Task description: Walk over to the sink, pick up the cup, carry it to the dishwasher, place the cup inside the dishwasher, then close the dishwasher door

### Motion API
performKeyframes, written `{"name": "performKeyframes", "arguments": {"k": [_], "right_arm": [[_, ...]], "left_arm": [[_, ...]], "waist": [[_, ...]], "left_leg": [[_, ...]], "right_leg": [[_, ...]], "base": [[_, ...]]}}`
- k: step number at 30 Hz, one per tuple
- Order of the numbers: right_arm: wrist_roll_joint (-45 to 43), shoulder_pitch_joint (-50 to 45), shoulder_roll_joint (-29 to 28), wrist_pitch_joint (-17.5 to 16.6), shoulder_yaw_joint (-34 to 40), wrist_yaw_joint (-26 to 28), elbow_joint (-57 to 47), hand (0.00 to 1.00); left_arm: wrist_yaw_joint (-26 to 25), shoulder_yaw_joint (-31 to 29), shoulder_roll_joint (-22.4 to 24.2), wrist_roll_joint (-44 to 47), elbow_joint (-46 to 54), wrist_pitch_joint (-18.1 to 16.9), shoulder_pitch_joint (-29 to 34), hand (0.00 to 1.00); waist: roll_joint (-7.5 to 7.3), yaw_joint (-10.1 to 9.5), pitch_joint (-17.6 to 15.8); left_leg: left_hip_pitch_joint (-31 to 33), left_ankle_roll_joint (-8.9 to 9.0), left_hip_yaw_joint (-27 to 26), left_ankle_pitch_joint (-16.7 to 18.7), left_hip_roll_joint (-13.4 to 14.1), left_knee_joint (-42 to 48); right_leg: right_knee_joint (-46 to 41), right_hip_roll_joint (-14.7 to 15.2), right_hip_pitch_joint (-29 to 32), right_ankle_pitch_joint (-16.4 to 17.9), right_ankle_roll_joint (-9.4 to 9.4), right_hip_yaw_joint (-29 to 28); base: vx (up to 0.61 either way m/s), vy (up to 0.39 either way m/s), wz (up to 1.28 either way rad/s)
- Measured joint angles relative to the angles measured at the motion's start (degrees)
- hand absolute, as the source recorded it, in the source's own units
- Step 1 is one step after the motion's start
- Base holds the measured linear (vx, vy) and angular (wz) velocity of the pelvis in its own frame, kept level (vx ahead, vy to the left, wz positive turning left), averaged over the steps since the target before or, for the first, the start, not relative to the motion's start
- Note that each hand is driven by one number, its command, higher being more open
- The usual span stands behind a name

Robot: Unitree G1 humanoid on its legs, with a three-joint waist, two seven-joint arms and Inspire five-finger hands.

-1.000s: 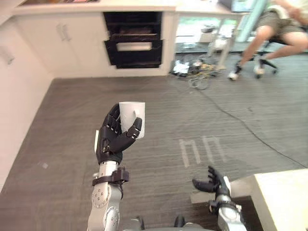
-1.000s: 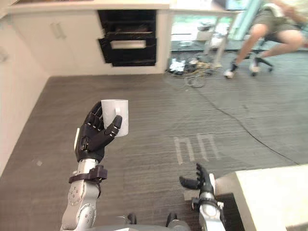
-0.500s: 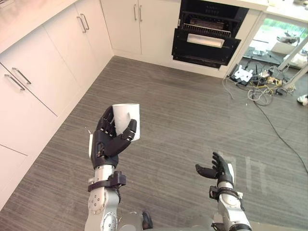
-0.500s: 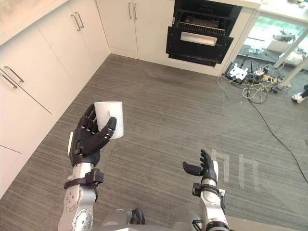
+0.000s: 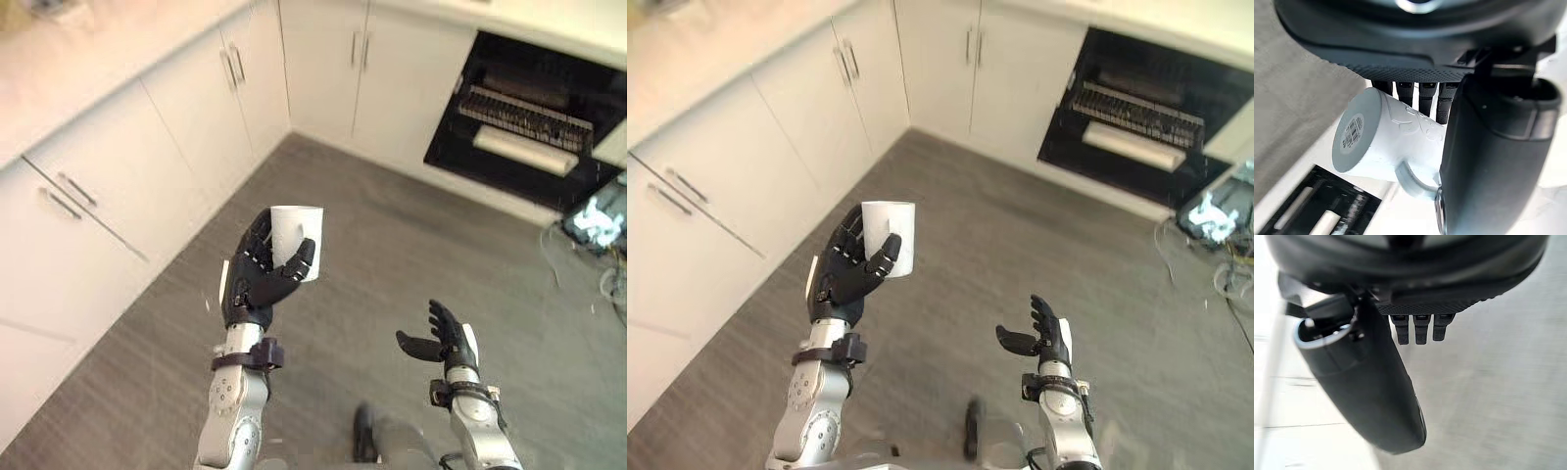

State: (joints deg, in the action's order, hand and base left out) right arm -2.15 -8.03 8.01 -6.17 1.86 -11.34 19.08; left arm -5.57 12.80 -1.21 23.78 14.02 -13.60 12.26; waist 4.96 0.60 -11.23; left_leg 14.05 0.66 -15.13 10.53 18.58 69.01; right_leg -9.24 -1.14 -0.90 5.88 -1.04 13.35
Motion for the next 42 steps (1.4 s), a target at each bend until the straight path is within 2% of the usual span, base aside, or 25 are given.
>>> {"name": "performKeyframes", "arguments": {"k": [3, 5, 6, 7, 8, 10, 13, 14, 15, 16, 18, 20, 22, 25, 26, 27, 28, 29, 30, 32, 33, 37, 38, 40, 42], "right_arm": [[-0.2, 2.4, -0.1, -1.2, 0.1, -0.1, 0.7, 0.9], [-0.5, 5.0, 0.0, -1.2, 0.1, -0.1, 4.1, 0.9], [-0.5, 5.5, 0.3, -1.2, 0.2, -0.2, 5.4, 0.9], [-0.5, 5.9, 0.5, -1.0, -0.1, -0.4, 8.0, 0.9], [-0.5, 6.4, 0.0, -0.6, -0.7, -0.3, 9.5, 0.9], [-0.5, 6.0, -0.2, -0.3, -0.7, 0.1, 9.6, 0.9], [-0.5, 5.9, -0.9, -0.3, -0.1, 0.2, 9.5, 0.9], [-0.5, 6.0, -1.9, -0.3, 0.6, 0.0, 9.6, 0.9], [-0.4, 5.8, -2.9, -0.3, 0.6, 0.0, 9.6, 0.9], [-0.4, 5.6, -3.2, -0.3, 0.4, 0.0, 9.6, 0.9], [0.1, 4.5, -4.4, -0.4, -0.2, 0.0, 9.2, 0.9], [0.1, 4.5, -4.7, -0.4, -0.5, 0.0, 8.7, 0.9], [0.1, 4.8, -4.7, -0.4, -0.9, 0.0, 8.6, 0.9], [0.2, 5.0, -4.6, -0.3, -1.3, 0.0, 7.5, 0.9], [0.3, 4.3, -3.8, -0.2, -1.2, -0.1, 6.5, 0.9], [0.3, 3.8, -2.9, -0.2, -1.1, 0.0, 6.3, 0.9], [0.6, 3.0, -1.9, 0.2, -0.6, 0.2, 5.0, 0.9], [0.6, 2.7, -1.7, 0.3, -0.4, 0.2, 2.5, 0.9], [0.6, 2.4, -1.7, 0.3, -0.4, 0.2, 1.2, 0.9], [0.5, 2.1, -2.2, 0.2, -0.4, -0.5, -2.8, 0.9], [0.5, 2.2, -2.3, -0.9, -0.4, -0.9, -5.1, 0.9], [0.3, 4.5, -2.1, -3.2, -0.2, -1.2, -6.2, 0.9], [0.1, 4.6, -2.1, -3.2, -0.2, -1.4, -6.1, 0.9], [0.1, 4.5, -1.8, -3.1, -0.2, -1.6, -5.7, 0.9], [0.1, 4.4, -1.8, -2.6, -0.5, -1.9, -5.0, 0.9]], "left_arm": [[1.0, -0.3, -0.1, 0.7, 1.3, -0.8, -0.4, 0.3], [1.1, -0.8, -0.1, 1.0, 1.2, -0.8, -0.6, 0.3], [1.1, -1.1, -0.1, 1.0, 1.2, -0.8, -0.6, 0.3], [0.8, -1.4, -0.4, 0.9, 1.3, -0.9, -0.6, 0.3], [0.3, -1.9, -0.9, 0.9, 1.3, -0.8, -1.1, 0.3], [-0.3, -2.8, -0.8, 0.9, 1.7, -0.8, -1.7, 0.3], [-1.3, -2.9, -2.4, 0.9, 2.1, -0.8, -1.6, 0.3], [-1.3, -2.4, -3.7, 0.9, 2.1, -0.7, -1.7, 0.3], [-1.3, -2.1, -5.2, 0.9, 2.1, -0.4, -1.4, 0.3], [-1.3, -2.1, -5.6, 0.9, 2.1, -0.4, -0.9, 0.3], [-1.6, -1.2, -5.6, 0.9, 2.6, -0.6, 0.5, 0.3], [-1.5, 0.0, -5.6, 0.9, 3.8, -1.0, 0.3, 0.3], [-1.2, 0.2, -5.7, 0.8, 3.8, -1.3, -0.1, 0.3], [-1.3, -0.4, -5.6, 0.8, 3.7, -1.3, -0.4, 0.3], [-1.3, -0.2, -4.9, 0.8, 2.3, -1.3, -0.4, 0.3], [-1.3, 0.0, -4.2, 0.7, 0.8, -1.2, -0.5, 0.3], [-1.3, 0.2, -2.9, 0.5, -1.1, -0.6, -0.7, 0.3], [-1.4, -0.4, -1.5, -0.1, -1.5, -0.4, -0.7, 0.3], [-1.4, -0.6, -1.0, -0.2, -1.8, -0.4, -0.8, 0.3], [-1.4, 0.2, -0.9, -0.2, -3.0, -0.3, -0.6, 0.3], [-1.1, 0.7, -1.0, -0.3, -3.0, -0.3, -0.1, 0.3], [-0.6, 0.9, -1.0, -0.3, -3.0, -0.3, -0.4, 0.3], [-0.6, 0.8, -1.0, -0.3, -3.0, -0.3, -0.4, 0.3], [-0.7, 0.8, -0.8, -0.7, -3.0, -0.2, -0.2, 0.3], [-0.7, -0.1, -0.8, -1.5, -2.6, -0.2, 0.0, 0.3]], "waist": [[-1.06, -1.97, -0.1], [-2.35, -2.69, -0.9], [-2.06, -2.89, -0.7], [-2.11, -3.34, -0.5], [-3.61, -2.57, -0.5], [-3.91, -2.71, -0.4], [-5.18, -2.87, -0.1], [-6.0, -2.6, -0.3], [-7.15, -1.96, -0.2], [-7.4, -1.37, -0.3], [-7.34, -0.67, -0.2], [-7.35, 0.31, -0.2], [-7.09, 0.73, 0.0], [-7.41, 2.38, 1.1], [-6.67, 3.88, 2.1], [-5.12, 4.32, 3.1], [-2.28, 4.15, 4.4], [-0.96, 3.49, 4.0], [-0.52, 2.83, 3.8], [-0.61, 1.54, 3.5], [-1.17, 1.54, 3.3], [-1.36, -0.57, 3.2], [-2.12, -1.28, 2.7], [-1.95, -1.01, 2.6], [-0.62, -1.42, 3.1]], "left_leg": [[9.6, -0.76, -3.9, 5.3, -0.8, -8.5], [13.9, 0.81, -1.5, 4.2, -6.1, -27.4], [14.2, 1.75, 2.1, 0.4, -8.4, -38.1], [12.5, -2.32, 3.8, -11.5, -11.1, -44.4], [12.7, -2.87, 3.1, -9.2, -12.5, -42.2], [14.2, -4.61, 2.9, -4.2, -12.4, -35.8], [11.4, -5.2, 1.4, 3.6, -12.7, -30.7], [7.6, -4.95, 0.7, 5.4, -13.4, -33.1], [3.3, -4.89, 0.1, 6.5, -14.3, -36.0], [0.7, -4.97, -0.1, 6.9, -14.6, -37.4], [-9.8, -5.0, -2.1, 8.2, -14.7, -44.9], [-14.9, -3.67, -3.5, 8.6, -14.7, -49.0], [-20.2, -1.59, -5.6, 8.6, -14.7, -53.7], [-28.5, 2.86, -7.7, 10.5, -15.6, -59.1], [-31.0, 4.96, -6.1, 11.9, -15.2, -58.0], [-31.2, 5.58, -5.4, 12.3, -13.8, -55.9], [-28.4, 5.89, -4.5, 11.8, -9.7, -45.9], [-24.1, 6.21, -3.7, 6.8, -5.6, -30.6], [-21.3, 6.2, -2.6, 2.8, -3.6, -22.5], [-13.0, 5.96, -0.7, 3.5, 0.4, -3.6], [-8.6, 3.95, -0.8, 4.8, 0.4, -1.1], [1.8, 1.01, 2.0, 8.1, -2.5, -15.0], [3.5, 1.38, 6.0, 7.9, -6.2, -23.9], [4.2, 3.51, 13.7, 4.6, -10.4, -39.8], [1.1, 3.76, 16.9, -7.6, -11.6, -47.9]], "right_leg": [[4.8, 1.9, -5.1, 0.1, 0.14, -2.1], [5.2, 6.1, -8.8, 3.0, 3.01, -3.8], [5.3, 7.4, -10.5, 4.5, 4.46, -4.6], [6.1, 9.7, -13.6, 6.5, 6.08, -6.8], [6.6, 11.2, -14.0, 6.1, 5.73, -8.3], [5.3, 11.5, -14.2, 4.1, 5.86, -9.8], [-7.7, 13.2, -10.8, 1.7, 9.49, -12.7], [-20.7, 14.2, -5.5, -1.8, 12.54, -14.4], [-34.9, 14.6, 0.8, -3.7, 13.03, -15.4], [-40.9, 14.9, 3.5, -2.7, 11.97, -14.6], [-49.9, 14.3, 12.9, 3.4, 4.58, -8.1], [-46.0, 13.3, 20.1, 6.8, 3.16, -2.0], [-31.9, 11.7, 23.8, 7.0, 2.41, 5.4], [-5.8, 5.9, 25.3, -2.4, -1.38, 13.7], [-7.3, 5.1, 25.1, -10.4, -7.62, 11.7], [-9.7, 4.6, 25.3, -10.6, -8.69, 11.7], [-12.6, 2.4, 24.5, -6.6, -8.34, 12.1], [-13.1, -0.2, 21.6, -3.8, -8.58, 10.9], [-12.2, -1.7, 19.5, -3.1, -8.62, 10.1], [-6.0, -5.6, 9.9, -2.4, -8.78, 6.2], [-2.4, -5.7, 4.8, -2.5, -8.77, 3.9], [2.7, -4.4, -3.4, -1.9, -7.88, -3.1], [2.9, -2.5, -5.0, -0.2, -5.12, -5.5], [2.7, -0.8, -6.4, 1.8, -2.47, -8.4], [0.2, 0.1, -7.1, 5.5, 0.83, -13.7]], "base": [[0.55, 0.088, -0.46], [0.56, 0.254, -0.46], [0.74, 0.433, -0.58], [0.63, 0.401, -0.39], [0.74, 0.453, -0.22], [0.51, 0.281, -0.04], [0.57, 0.291, -0.26], [0.44, 0.192, -0.22], [0.44, 0.192, -0.17], [0.41, 0.101, -0.15], [0.5, 0.067, -0.36], [0.52, 0.025, -0.4], [0.54, 0.004, -0.44], [0.68, -0.008, -0.26], [0.91, -0.055, 0.1], [0.93, -0.1, 0.04], [0.77, -0.102, -0.4], [0.75, -0.092, -0.64], [0.7, -0.052, -0.91], [0.57, 0.002, -0.84], [0.48, 0.034, -0.57], [0.55, 0.169, -1.02], [0.5, 0.331, -0.92], [0.37, 0.33, -0.87], [0.36, 0.387, -1.11]]}}
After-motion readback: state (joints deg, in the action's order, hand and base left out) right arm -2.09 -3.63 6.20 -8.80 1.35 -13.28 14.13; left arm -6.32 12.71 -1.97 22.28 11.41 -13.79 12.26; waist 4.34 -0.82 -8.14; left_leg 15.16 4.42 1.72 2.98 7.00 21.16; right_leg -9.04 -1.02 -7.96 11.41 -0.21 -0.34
